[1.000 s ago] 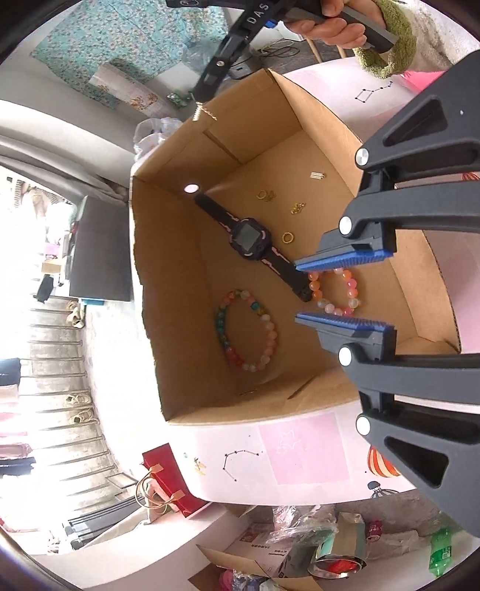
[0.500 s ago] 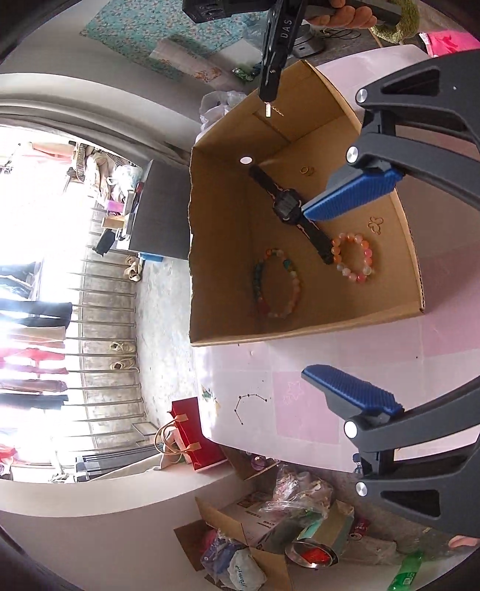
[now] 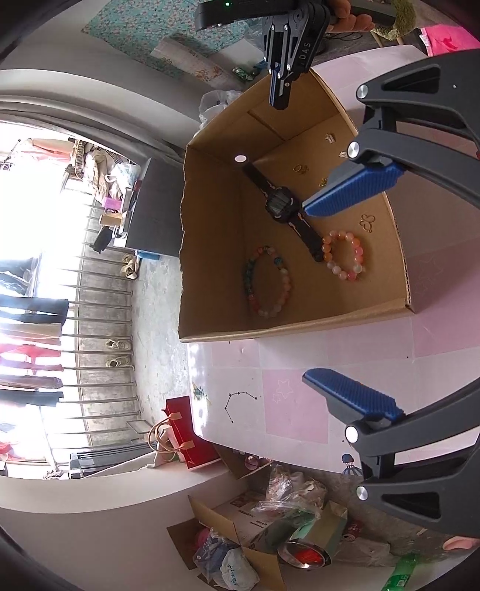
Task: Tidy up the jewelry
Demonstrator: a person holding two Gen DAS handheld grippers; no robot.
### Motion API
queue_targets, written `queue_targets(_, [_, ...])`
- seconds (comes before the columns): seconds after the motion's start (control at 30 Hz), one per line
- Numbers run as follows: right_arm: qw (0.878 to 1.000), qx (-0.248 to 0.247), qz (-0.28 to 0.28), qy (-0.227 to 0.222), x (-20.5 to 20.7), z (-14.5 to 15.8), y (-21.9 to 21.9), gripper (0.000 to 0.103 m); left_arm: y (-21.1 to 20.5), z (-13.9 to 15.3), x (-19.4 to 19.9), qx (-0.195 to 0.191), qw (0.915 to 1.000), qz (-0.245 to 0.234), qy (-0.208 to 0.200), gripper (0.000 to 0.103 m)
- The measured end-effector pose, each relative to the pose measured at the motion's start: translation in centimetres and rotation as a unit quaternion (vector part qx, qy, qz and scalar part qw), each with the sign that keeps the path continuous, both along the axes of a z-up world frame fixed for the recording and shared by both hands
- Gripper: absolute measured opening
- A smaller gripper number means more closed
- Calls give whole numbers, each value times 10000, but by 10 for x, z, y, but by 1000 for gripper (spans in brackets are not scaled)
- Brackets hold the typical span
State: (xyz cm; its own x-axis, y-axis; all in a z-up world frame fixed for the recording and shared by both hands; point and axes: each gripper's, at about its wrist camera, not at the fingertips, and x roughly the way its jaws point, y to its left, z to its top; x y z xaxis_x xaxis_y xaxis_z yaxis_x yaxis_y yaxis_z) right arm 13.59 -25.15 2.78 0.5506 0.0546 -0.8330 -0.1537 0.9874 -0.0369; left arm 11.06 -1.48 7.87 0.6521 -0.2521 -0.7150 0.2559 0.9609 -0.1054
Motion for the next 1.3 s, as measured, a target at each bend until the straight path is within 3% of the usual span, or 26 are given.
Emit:
queue_targets(0.07, [9999,67,-38,-130,-5,7,-2,5,-1,-1,-1,22,10000,1,33,82])
queue_targets(0.13, [9992,253,-104,-307,-13,16,-7,23,-2,-2,-2,53,9999,5,89,83])
queue_targets(0.3, [9928,704,-456,-853,-31,34,-22,44,-6,-6,0,70,9995,19,297,87])
queue_targets(0.43, [9846,1293,-890,-771,-33,26,-50,54,-6,-12,4,103,9981,115,597,87])
queue_targets(0.67, [9677,2173,-1247,281,-19,-22,-74,56,-8,-26,18,-327,9924,48,1182,90])
queue_targets(0.73, [9687,2139,-1232,272,-19,-22,-72,57,-9,-31,22,-641,9879,-118,1404,91])
queue_targets(0.93, [9742,1901,-1178,300,-25,-18,-65,57,-9,-32,20,-856,9856,-6,1456,92])
queue_targets(1.3, [9762,1831,-1111,329,-48,-15,-54,57,-1,-26,-2,-757,9876,95,1373,93])
